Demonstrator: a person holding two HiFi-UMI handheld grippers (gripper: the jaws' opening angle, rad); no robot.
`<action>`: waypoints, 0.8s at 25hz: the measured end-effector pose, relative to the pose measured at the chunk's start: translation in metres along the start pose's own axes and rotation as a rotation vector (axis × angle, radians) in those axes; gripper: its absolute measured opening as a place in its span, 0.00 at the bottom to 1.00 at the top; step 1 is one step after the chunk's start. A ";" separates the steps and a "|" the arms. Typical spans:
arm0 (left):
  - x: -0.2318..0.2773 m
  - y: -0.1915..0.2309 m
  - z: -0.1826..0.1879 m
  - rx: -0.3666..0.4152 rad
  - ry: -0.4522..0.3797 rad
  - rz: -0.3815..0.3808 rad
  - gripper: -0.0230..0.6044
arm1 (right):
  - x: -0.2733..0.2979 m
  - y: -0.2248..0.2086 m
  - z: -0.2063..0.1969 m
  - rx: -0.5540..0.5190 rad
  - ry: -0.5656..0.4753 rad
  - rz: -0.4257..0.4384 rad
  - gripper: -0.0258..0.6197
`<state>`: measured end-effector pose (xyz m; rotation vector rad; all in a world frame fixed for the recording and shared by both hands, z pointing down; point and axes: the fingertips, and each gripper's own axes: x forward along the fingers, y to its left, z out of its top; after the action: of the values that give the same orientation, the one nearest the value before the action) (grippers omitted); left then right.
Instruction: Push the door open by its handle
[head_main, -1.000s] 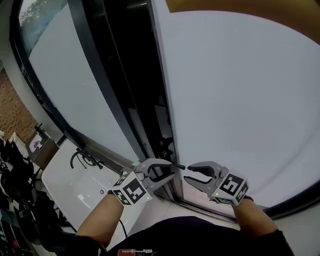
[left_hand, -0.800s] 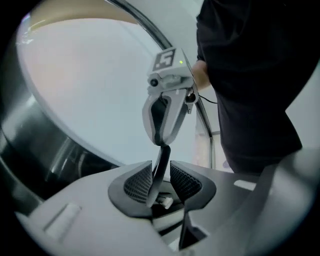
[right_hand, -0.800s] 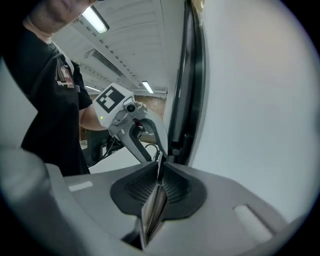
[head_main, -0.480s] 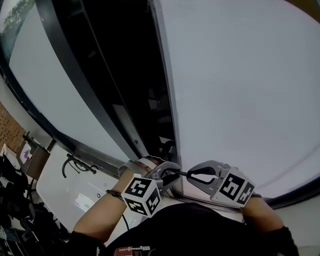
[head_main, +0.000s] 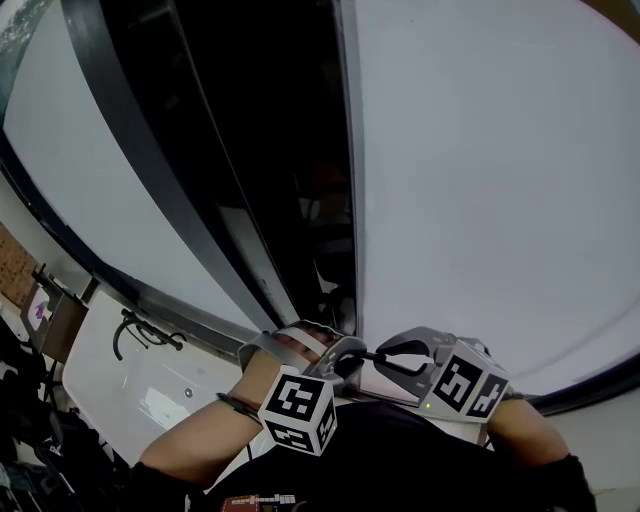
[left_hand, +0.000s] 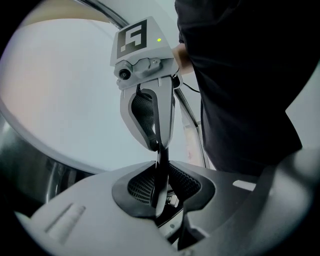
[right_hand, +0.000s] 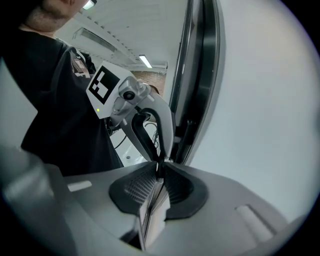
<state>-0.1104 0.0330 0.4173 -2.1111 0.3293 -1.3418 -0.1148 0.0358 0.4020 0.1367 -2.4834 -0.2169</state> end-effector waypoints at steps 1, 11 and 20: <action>0.001 0.000 0.000 -0.005 0.003 -0.002 0.16 | 0.000 0.000 -0.001 -0.003 0.007 0.006 0.11; 0.008 -0.001 0.003 -0.079 0.014 -0.036 0.17 | 0.010 0.001 -0.005 0.041 -0.036 0.074 0.12; 0.028 0.001 -0.006 0.029 0.141 -0.014 0.18 | 0.006 -0.009 -0.009 0.124 -0.413 0.092 0.12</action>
<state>-0.1032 0.0160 0.4387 -2.0039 0.3514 -1.4981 -0.1139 0.0250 0.4106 0.0298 -2.9073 -0.0543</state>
